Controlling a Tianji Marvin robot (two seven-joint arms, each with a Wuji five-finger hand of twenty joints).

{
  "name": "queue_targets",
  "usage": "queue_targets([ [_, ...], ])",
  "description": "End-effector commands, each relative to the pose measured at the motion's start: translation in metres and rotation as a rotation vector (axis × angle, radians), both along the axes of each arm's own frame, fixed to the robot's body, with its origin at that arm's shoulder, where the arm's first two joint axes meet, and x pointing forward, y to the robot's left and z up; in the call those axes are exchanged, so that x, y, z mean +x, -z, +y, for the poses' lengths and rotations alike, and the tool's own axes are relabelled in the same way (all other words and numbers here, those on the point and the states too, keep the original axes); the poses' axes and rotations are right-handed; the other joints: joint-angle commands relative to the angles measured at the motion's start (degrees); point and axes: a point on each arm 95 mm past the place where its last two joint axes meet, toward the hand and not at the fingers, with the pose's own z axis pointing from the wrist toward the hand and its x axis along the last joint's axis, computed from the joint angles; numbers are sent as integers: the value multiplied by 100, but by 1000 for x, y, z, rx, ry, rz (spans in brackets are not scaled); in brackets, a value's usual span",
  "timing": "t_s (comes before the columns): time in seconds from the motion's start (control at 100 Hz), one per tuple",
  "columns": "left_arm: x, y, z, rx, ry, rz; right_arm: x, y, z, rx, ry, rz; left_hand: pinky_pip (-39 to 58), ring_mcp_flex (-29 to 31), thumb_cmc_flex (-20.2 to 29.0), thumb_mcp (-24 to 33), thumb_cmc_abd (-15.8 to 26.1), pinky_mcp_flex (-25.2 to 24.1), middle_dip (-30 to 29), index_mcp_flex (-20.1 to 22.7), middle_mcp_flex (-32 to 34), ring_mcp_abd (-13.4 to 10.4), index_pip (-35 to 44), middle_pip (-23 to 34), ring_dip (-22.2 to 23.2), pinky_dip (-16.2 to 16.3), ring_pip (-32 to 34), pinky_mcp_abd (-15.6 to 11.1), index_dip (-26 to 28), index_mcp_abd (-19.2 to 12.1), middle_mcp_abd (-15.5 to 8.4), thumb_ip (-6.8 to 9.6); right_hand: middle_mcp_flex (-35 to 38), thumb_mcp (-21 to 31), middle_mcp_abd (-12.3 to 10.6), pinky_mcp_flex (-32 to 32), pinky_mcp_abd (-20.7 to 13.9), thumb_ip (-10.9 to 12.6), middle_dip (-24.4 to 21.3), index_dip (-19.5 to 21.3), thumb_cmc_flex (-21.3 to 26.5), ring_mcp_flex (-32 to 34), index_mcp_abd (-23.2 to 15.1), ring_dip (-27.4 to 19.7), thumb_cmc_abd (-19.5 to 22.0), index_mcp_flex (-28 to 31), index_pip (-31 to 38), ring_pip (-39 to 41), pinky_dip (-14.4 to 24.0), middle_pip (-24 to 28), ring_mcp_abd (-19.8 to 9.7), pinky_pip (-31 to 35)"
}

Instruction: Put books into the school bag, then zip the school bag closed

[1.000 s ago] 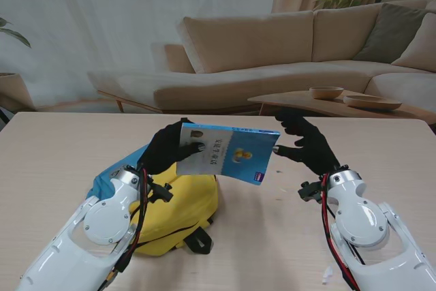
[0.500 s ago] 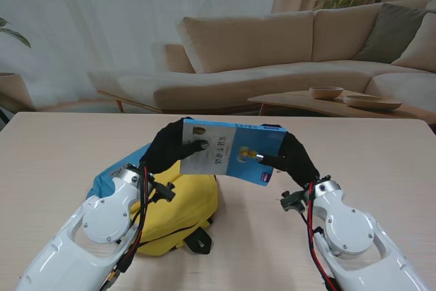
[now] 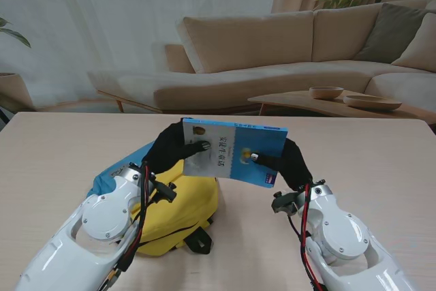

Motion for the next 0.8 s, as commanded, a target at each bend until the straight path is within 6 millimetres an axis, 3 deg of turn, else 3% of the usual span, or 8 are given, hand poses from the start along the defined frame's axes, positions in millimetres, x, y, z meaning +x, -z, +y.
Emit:
queue_targets([
  [0.0, -4, -2, -3, 12, 20, 4, -5, -3, 7, -4, -27, 7, -108, -44, 875, 426, 736, -147, -97, 435, 52, 188, 1121, 107, -127, -77, -87, -31, 430, -793, -264, 152, 184, 388, 151, 256, 183, 52, 308, 860, 528, 310, -841, 220, 440, 980, 367, 419, 122, 469, 137, 498],
  [0.1, -6, -1, -2, 28, 20, 18, -7, -6, 6, 31, -26, 48, -306, -329, 952, 364, 503, -386, -187, -75, -25, 160, 1096, -703, -453, -385, -512, -107, -678, -615, -269, 173, 260, 541, 340, 724, 449, 77, 454, 1245, 574, 624, -776, 322, 337, 1156, 348, 847, 200, 824, 348, 860],
  [0.19, -7, -1, -1, 43, 24, 21, -6, -8, 5, 59, -26, 84, -603, -679, 645, 488, 312, -689, -348, -547, -290, 31, 873, -1389, -725, -600, -952, -218, -1553, -324, -221, 190, 321, 643, 444, 1027, 559, 35, 489, 1332, 563, 824, -708, 306, 255, 1227, 326, 945, 148, 902, 438, 951],
  [0.31, -9, 0, 1, 44, 22, 29, -5, -10, 4, 87, -18, 125, -977, -1260, -390, 939, 126, -1170, -1909, -952, -1448, -67, 319, -718, -1014, -796, -1513, -301, -2397, -99, -91, 132, 390, 746, 539, 1359, 713, 15, 492, 1359, 575, 1033, -648, 261, 162, 1289, 302, 975, 37, 903, 521, 1065],
  [0.35, -10, 0, 2, 44, 25, 35, -5, -11, 3, 102, -17, 143, -1099, -1450, -821, 1170, 154, -1308, -2670, -1044, -1742, -89, 20, -672, -1096, -834, -1689, -312, -2561, -7, -67, 139, 411, 777, 565, 1451, 746, 15, 498, 1360, 579, 1096, -628, 251, 135, 1310, 306, 977, -2, 907, 543, 1090],
  [0.43, -12, 1, 5, 56, 33, 42, -4, -14, 1, 138, -13, 181, -1357, -1825, -1623, 1526, 342, -1575, -2940, -1266, -2121, -154, -491, -938, -1243, -925, -2011, -369, -2842, 120, -68, 359, 406, 838, 616, 1527, 789, 6, 515, 1365, 588, 1146, -576, 238, 92, 1331, 324, 984, -89, 908, 610, 1138],
  [0.51, -14, 2, 8, 68, 46, 46, -2, -15, -1, 155, 0, 203, -1612, -2206, -2075, 1476, 322, -1861, -3104, -1559, -2474, -170, -788, -1188, -1359, -1000, -2297, -370, -3034, 136, -78, 362, 409, 855, 639, 1579, 798, 2, 529, 1389, 589, 1184, -581, 242, 64, 1359, 343, 1008, -117, 922, 633, 1176],
  [0.79, -25, 8, 27, 182, 41, 5, 6, -14, -11, 144, 44, 213, -2367, -2566, -2640, 1051, 264, -2279, -3353, -1706, -2739, -240, -1469, -1596, -1516, -1157, -2801, -331, -3599, 108, -90, 309, 434, 877, 642, 1610, 805, -3, 523, 1425, 590, 1193, -588, 235, 44, 1389, 339, 1023, -190, 925, 625, 1201],
])
